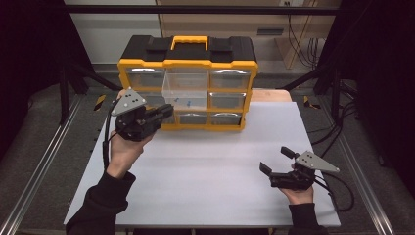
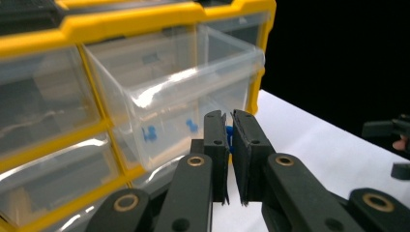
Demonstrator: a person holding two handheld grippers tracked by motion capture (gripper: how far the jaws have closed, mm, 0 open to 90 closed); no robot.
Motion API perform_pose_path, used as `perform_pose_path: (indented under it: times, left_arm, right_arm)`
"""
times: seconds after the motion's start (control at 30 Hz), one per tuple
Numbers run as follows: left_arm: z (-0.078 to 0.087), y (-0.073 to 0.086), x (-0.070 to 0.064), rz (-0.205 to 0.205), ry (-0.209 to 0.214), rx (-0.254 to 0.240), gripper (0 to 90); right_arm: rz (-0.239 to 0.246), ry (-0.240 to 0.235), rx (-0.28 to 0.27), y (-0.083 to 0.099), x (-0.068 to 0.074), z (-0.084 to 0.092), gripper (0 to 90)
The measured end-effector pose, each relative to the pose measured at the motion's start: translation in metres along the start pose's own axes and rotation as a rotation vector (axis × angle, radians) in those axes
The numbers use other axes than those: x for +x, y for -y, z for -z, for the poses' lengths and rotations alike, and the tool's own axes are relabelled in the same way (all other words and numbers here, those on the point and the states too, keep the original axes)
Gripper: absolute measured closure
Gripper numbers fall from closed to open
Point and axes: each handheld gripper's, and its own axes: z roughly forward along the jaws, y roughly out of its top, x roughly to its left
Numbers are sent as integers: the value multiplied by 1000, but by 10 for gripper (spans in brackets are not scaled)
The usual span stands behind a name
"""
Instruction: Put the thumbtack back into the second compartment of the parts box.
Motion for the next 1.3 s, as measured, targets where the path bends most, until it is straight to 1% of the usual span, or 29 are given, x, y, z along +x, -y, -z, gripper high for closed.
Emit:
perform_pose_path:
  times: [0.07, 0.13, 0.17, 0.2, 0.27, 0.37, 0.47, 0.53, 0.63, 0.7, 0.77, 0.8, 0.9, 0.97, 1.0, 1.07, 1.17, 1.23, 1.3]
  left_arm:
    - [-2, -8, 1, -3, -6, -4, 837]
    - [-4, -15, 2, -10, -20, -11, 836]
    - [-5, -18, 3, -6, -27, -17, 836]
    - [-7, -22, 4, -14, -39, -20, 836]
    - [-11, -27, 6, 0, -43, -15, 836]
    - [-18, -34, 10, -9, -62, -10, 836]
    - [-26, -39, 14, -1, -83, -7, 836]
    - [-32, -40, 17, -2, -99, -15, 836]
    - [-40, -41, 22, 8, -112, -8, 836]
    - [-45, -40, 24, 9, -117, 5, 835]
    - [-50, -40, 25, -1, -129, 19, 835]
    - [-52, -40, 25, 6, -129, 32, 835]
    - [-58, -39, 27, 4, -138, 40, 834]
    - [-60, -38, 27, -7, -146, 60, 831]
    - [-61, -37, 26, -5, -149, 76, 826]
    - [-60, -37, 28, -1, -153, 80, 796]
    - [-57, -37, 29, -1, -159, 71, 738]
    - [-52, -37, 29, 3, -156, 44, 700]
    - [-43, -35, 30, 4, -143, 13, 639]
  right_arm:
    - [0, 0, 0, 0, 0, 0, 6]
    - [0, -1, 2, 0, 0, 0, 6]
    - [1, 0, 0, 0, 0, 0, 6]
    - [0, 0, 0, 0, 0, 0, 6]
    - [1, 0, 0, 0, 0, 0, 6]
    - [2, 1, 1, 0, 0, 0, 6]
    - [3, 3, 2, 0, 0, 0, 6]
    - [2, 0, 2, 0, 0, 0, 6]
    - [0, 2, 1, 0, 0, 0, 6]
    - [3, 1, 1, 0, -1, 0, 6]
    - [1, 2, 1, 0, 0, 0, 6]
    - [1, 2, 1, 0, 0, 1, 6]
    - [-5, 1, 5, 0, 0, 1, 6]
    - [1, -1, 0, 0, -1, 1, 6]
    - [4, 1, 1, 0, -1, 1, 6]
    - [1, 2, 1, -1, -1, 1, 6]
    - [1, -1, 1, 0, -1, 1, 6]
    - [-2, -2, 1, 0, 0, 1, 6]
    - [-1, 2, 0, -1, -1, 1, 6]
